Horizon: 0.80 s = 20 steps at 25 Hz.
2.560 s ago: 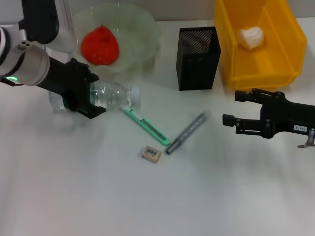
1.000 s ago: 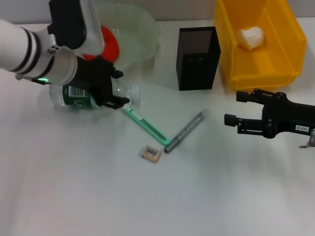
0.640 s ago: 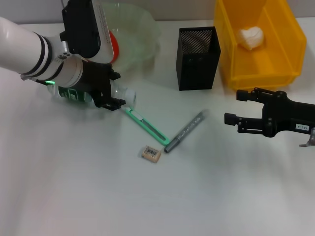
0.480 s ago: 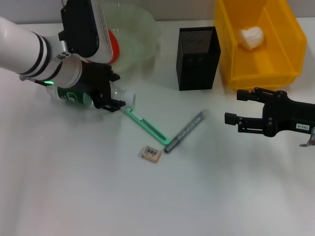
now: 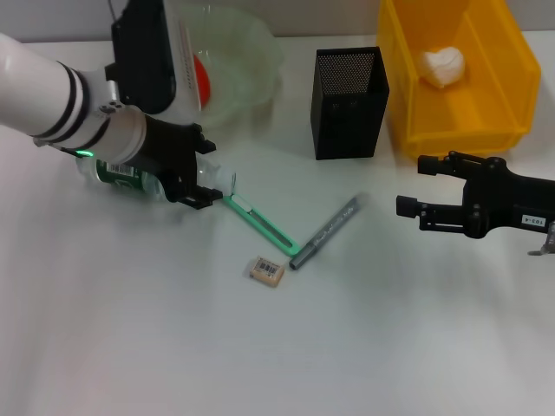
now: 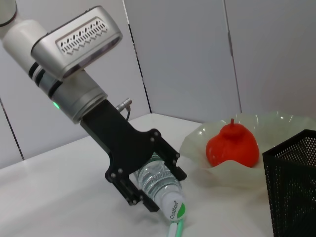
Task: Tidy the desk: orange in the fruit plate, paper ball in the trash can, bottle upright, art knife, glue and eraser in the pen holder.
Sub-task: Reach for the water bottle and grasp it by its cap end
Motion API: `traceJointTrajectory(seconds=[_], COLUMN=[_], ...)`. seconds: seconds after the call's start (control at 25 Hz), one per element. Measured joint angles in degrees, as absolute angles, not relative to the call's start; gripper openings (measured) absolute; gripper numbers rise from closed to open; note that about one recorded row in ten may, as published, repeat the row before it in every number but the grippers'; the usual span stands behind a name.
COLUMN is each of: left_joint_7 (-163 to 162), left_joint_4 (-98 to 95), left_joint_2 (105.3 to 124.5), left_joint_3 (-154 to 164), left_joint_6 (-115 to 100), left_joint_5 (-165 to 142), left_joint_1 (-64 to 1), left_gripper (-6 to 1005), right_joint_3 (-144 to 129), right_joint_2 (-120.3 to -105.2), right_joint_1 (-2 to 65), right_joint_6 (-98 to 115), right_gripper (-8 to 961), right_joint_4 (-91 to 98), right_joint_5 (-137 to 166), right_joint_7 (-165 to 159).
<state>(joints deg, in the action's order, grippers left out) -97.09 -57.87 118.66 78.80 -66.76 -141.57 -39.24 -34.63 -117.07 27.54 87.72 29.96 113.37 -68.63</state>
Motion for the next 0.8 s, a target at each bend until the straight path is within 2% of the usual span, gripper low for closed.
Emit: traceJointTrajectory(seconds=[0.8], left_joint_7=[-96.9], left_joint_4=[-57.55], left_joint_2=[118.74], left_joint_3=[86.37], left_joint_6=[-65.18], left_joint_5=[-147.8], left_joint_1=[-41.66], left_gripper=[693], right_joint_3=[-34.44], right_joint_2=[-117.07], right_joint_1=[27.23], right_joint_6=[87.71], right_gripper=[827], right_joint_4=[30.02], right_joint_5=[113.37], right_joint_7=[-69.4])
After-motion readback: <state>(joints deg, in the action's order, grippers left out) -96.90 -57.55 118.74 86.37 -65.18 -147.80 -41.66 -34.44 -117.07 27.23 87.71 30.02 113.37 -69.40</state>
